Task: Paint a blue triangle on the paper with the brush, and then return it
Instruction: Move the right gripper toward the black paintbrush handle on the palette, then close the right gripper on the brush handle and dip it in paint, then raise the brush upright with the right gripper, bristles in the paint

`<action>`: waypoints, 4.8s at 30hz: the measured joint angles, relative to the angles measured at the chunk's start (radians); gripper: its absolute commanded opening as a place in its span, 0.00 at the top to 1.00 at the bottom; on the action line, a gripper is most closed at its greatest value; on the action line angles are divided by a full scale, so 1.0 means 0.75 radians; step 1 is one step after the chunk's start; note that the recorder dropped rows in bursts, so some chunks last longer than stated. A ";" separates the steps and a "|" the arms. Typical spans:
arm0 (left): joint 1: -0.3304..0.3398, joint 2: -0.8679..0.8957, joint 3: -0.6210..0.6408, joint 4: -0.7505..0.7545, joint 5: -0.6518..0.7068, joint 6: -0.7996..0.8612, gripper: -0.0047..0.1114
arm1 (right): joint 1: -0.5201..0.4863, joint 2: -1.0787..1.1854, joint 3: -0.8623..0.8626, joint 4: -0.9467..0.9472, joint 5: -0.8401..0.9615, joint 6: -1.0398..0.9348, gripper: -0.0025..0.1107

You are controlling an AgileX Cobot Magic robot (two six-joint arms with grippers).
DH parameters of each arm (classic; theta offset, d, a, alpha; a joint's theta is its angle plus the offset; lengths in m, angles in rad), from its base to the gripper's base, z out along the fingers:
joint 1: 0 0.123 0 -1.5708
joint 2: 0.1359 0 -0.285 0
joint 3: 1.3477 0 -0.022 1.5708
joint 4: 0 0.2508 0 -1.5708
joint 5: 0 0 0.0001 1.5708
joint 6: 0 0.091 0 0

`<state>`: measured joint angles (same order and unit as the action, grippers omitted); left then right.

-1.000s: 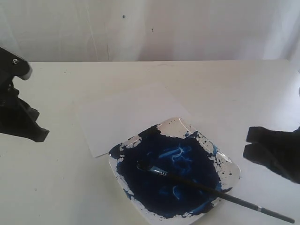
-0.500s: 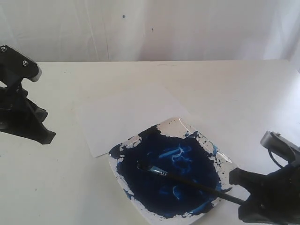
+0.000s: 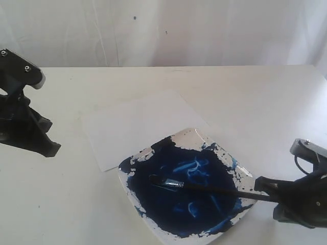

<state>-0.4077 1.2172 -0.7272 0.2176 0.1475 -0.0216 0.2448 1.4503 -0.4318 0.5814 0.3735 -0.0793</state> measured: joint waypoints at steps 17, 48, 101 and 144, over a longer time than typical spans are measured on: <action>0.000 0.000 0.000 0.000 -0.006 0.000 0.96 | 0.000 0.112 -0.094 0.000 -0.384 0.000 0.98; 0.000 0.000 0.000 -0.006 -0.036 0.000 0.96 | 0.000 0.351 -0.439 0.163 -0.212 0.452 0.65; 0.000 0.000 0.000 -0.006 -0.040 0.000 0.96 | 0.178 0.494 -0.540 0.545 -0.312 0.471 0.72; 0.000 0.000 0.000 -0.006 -0.040 0.000 0.96 | 0.260 0.077 -0.577 0.415 -0.408 -0.469 0.98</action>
<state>-0.4077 1.2172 -0.7272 0.2133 0.1172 -0.0216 0.4401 1.5080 -0.8643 0.8925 0.0679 -0.4314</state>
